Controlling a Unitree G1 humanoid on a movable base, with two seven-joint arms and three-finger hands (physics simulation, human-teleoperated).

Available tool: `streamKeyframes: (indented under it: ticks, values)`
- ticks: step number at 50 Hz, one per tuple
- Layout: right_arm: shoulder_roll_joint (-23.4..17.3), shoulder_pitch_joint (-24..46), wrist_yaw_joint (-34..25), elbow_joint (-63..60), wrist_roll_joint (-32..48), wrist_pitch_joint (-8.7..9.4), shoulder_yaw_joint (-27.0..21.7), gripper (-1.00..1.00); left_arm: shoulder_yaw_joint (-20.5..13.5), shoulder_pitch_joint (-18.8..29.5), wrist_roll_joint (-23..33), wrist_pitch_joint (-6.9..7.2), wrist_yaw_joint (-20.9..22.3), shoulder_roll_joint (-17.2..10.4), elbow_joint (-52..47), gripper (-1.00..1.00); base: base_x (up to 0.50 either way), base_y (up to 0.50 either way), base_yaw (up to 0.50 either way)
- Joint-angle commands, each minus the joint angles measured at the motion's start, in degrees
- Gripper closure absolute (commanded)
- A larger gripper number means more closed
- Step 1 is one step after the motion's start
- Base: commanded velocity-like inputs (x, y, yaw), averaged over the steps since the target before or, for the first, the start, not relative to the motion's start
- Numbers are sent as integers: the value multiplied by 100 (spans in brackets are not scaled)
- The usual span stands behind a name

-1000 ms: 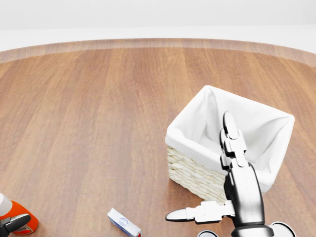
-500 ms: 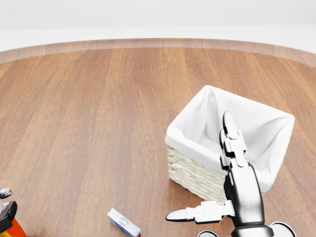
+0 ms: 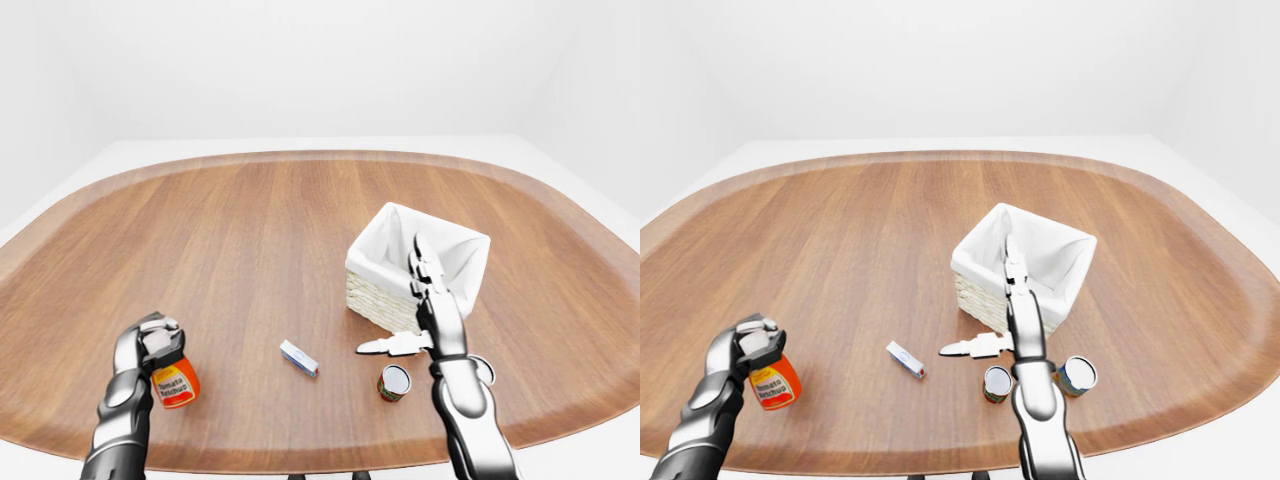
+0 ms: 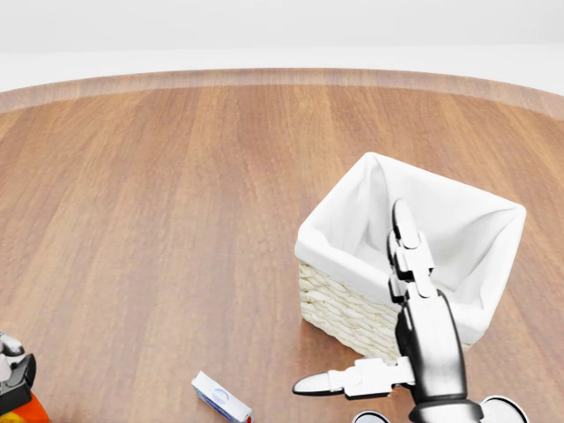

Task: Pick up the ketchup, and put it in the basket.

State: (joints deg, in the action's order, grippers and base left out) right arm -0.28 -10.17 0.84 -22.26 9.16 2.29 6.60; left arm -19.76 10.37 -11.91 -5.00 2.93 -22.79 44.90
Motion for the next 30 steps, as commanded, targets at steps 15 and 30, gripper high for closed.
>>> streamKeyframes:
  ticks: [15,30]
  values:
    - [9,0,7,190,34,-120,151,-100,-64,-303,629,0,-90,667,-3250,93,0,0,0]
    - [-2,-4,41,167,58,-86,238,-100,288,-219,916,55,-56,1037,-4232,93,0,0,0]
